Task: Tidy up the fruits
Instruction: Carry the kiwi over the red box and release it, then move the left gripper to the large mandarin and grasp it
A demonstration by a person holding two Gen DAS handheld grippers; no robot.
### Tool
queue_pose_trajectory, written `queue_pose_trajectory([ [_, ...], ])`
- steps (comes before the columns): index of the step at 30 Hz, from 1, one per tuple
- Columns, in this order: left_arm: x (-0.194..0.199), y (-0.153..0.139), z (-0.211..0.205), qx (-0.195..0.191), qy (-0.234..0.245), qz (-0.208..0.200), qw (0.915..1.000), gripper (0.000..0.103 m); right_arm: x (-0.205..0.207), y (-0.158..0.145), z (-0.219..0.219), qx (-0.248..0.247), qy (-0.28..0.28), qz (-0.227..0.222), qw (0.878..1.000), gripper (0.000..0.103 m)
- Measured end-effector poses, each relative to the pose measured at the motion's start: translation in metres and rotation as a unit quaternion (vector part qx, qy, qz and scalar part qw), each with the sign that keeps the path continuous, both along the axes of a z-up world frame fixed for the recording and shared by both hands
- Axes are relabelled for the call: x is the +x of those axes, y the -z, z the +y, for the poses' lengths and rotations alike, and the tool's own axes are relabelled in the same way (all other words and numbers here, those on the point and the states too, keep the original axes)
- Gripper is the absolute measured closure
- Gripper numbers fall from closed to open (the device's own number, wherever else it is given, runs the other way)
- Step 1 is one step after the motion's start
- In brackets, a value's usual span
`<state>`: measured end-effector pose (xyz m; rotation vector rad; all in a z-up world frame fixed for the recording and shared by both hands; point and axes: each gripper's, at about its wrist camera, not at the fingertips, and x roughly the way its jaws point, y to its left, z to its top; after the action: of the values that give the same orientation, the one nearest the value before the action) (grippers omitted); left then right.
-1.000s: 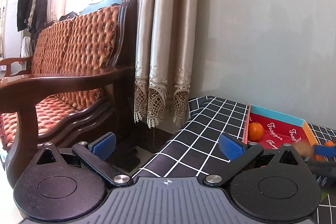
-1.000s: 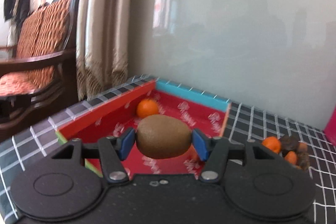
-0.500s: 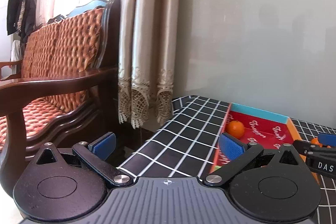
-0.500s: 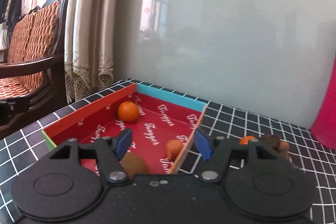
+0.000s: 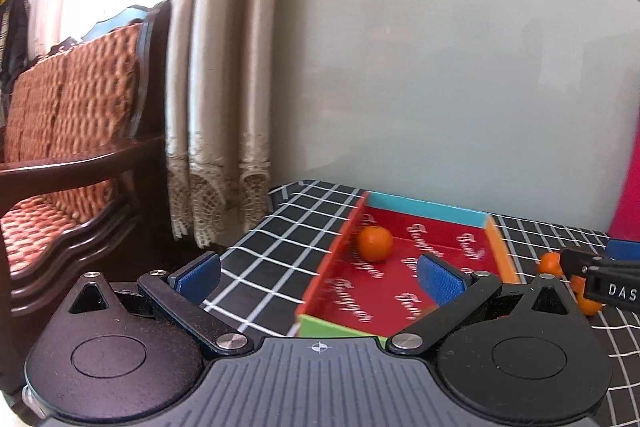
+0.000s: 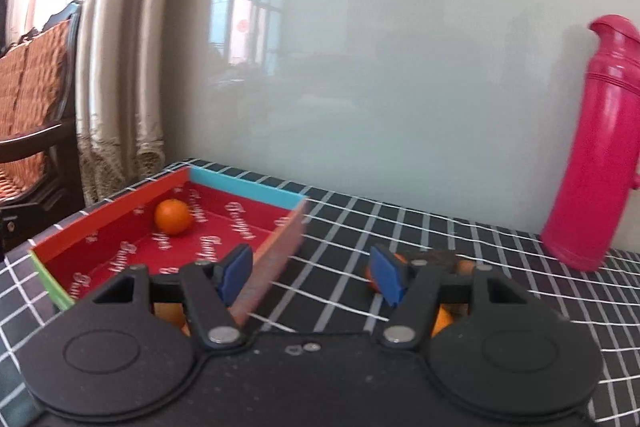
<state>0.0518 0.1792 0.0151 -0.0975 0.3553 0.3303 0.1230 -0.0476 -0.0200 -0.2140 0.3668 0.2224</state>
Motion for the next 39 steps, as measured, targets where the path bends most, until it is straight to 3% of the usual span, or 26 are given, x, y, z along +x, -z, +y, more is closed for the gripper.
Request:
queue_pose_trajectory([
  [15, 0.020, 0.001, -0.071, 0.014, 0.072, 0.011, 0.9972, 0.000, -0.001, -0.009, -0.092, 0.021, 0.090, -0.007, 0.996, 0.038],
  [29, 0.041, 0.010, -0.152, 0.031, 0.158, 0.025, 0.9867, 0.000, -0.011, -0.005, -0.165, 0.038, 0.155, -0.007, 0.987, 0.038],
  [39, 0.055, 0.018, -0.190, 0.033, 0.190, 0.033, 0.9807, 0.000, -0.013, -0.003, -0.196, 0.046, 0.185, -0.007, 0.982, 0.038],
])
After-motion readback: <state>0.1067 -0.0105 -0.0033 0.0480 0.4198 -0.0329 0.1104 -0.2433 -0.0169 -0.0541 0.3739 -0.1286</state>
